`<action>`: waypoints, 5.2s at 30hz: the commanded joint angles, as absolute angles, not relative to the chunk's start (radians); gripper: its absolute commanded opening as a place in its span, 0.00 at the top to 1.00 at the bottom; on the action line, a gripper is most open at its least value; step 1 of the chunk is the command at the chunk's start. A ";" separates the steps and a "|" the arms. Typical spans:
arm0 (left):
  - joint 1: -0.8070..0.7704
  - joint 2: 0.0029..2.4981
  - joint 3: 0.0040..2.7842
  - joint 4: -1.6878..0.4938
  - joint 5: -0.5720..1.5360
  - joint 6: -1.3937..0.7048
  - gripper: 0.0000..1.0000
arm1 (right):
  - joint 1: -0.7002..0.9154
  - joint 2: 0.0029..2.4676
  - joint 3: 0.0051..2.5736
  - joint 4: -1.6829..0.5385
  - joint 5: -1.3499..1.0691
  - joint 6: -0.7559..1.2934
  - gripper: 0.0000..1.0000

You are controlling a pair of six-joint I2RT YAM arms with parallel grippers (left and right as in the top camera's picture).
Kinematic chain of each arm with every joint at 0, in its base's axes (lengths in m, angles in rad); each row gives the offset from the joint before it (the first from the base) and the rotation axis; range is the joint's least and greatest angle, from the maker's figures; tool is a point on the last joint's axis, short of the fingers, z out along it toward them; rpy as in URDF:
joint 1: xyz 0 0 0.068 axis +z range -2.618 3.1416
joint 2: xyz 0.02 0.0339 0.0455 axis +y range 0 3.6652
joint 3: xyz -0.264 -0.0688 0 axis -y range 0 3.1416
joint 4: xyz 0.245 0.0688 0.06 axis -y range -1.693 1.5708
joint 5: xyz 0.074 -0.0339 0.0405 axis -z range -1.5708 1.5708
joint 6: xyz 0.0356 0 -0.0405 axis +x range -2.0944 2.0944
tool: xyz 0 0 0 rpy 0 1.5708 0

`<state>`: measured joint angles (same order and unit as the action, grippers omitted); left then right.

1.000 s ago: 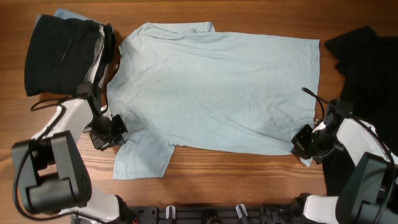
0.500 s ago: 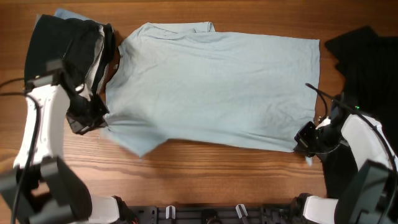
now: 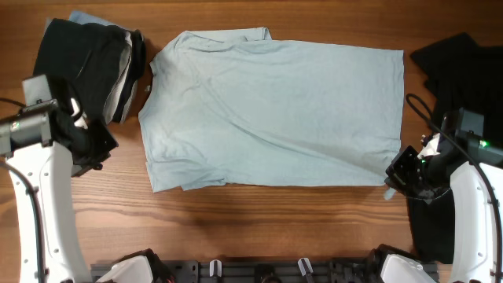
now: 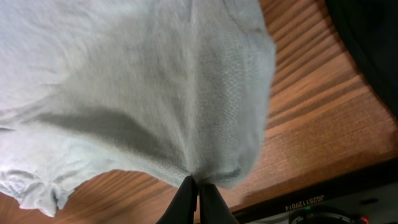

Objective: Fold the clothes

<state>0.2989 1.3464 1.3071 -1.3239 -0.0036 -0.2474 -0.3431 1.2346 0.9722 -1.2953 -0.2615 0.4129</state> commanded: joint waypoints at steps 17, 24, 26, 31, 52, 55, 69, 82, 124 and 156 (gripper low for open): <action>0.139 1.635 0.879 -0.979 0.323 -0.244 0.32 | -0.342 1.242 0.990 -1.230 -0.259 0.419 0.96; 0.139 1.786 0.875 -0.907 0.318 -0.243 0.71 | -0.342 1.242 0.990 -1.219 -0.259 0.419 0.96; 0.139 1.807 0.875 -0.904 0.313 -0.239 0.89 | -0.342 1.242 0.990 -1.216 -0.259 0.420 0.96; 0.159 1.794 0.907 -0.984 0.302 -0.239 0.96 | -0.342 1.242 0.990 -1.209 -0.259 0.421 0.96; 0.257 1.419 1.345 -1.410 0.166 -0.179 0.71 | -0.342 1.242 0.990 -1.241 -0.225 0.415 0.96; 0.202 1.430 1.267 -1.348 0.167 -0.188 0.48 | -0.342 1.242 0.990 -1.238 -0.225 0.415 0.95; 0.022 1.635 0.856 -0.910 0.226 -0.129 0.41 | -0.342 1.242 0.990 -1.229 -0.225 0.418 0.95; 0.022 1.788 0.857 -0.829 0.193 -0.171 0.96 | -0.342 1.242 0.990 -1.227 -0.225 0.418 0.96; 0.033 1.553 1.359 -1.204 0.072 -0.167 0.96 | -0.340 1.247 0.989 -0.986 -0.337 0.322 0.96; 0.014 1.820 1.360 -0.704 0.047 -0.164 0.00 | -0.292 1.623 0.990 -0.567 -0.386 0.421 0.36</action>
<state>0.0185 1.8217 1.3445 -0.6910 0.0422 -0.1719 -0.2722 1.6138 0.9771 -0.5758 -0.3923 0.4160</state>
